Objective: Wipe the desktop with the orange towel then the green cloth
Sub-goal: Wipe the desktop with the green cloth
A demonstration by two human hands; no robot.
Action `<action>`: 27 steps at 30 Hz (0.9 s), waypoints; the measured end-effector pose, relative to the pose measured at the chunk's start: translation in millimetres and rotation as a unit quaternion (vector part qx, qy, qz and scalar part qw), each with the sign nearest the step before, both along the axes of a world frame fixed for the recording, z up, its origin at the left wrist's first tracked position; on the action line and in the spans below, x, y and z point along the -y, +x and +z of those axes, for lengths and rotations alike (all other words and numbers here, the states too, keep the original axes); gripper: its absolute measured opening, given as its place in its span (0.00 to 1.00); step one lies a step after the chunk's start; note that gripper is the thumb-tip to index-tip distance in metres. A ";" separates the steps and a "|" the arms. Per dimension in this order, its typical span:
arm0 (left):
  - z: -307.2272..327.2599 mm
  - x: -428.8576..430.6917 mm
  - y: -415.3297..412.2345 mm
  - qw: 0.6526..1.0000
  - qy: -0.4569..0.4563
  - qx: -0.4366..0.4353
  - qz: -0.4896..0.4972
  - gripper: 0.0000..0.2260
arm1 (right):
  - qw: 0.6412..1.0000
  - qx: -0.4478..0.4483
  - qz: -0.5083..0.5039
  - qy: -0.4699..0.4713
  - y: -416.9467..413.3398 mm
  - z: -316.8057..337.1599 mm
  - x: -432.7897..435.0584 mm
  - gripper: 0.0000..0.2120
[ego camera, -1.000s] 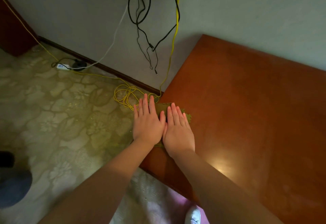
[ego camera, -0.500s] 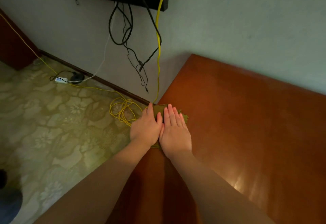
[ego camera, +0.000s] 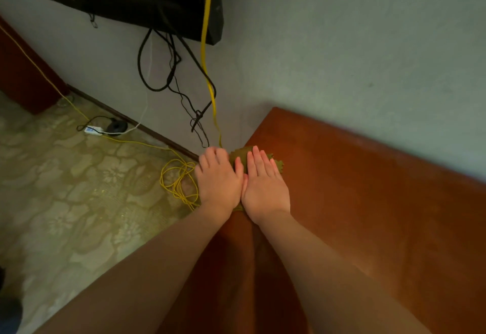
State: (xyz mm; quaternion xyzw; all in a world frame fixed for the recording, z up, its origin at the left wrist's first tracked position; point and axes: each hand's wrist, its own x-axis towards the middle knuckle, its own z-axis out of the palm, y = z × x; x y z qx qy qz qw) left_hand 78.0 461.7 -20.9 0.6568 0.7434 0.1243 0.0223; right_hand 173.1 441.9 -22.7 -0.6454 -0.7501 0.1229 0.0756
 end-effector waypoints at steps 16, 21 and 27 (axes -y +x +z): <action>0.6 -119.5 77.5 0.984 -0.056 0.074 -0.155 0.16 | 0.993 0.022 -0.113 -0.013 66.5 3.1 -97.4 0.25; 7.2 -136.3 93.0 0.975 -0.026 0.022 -0.218 0.15 | 0.990 0.020 -0.142 -0.006 80.4 4.0 -109.2 0.25; 11.3 -124.1 109.1 0.951 0.032 -0.002 -0.309 0.17 | 0.981 0.018 -0.191 -0.003 96.7 5.2 -91.3 0.24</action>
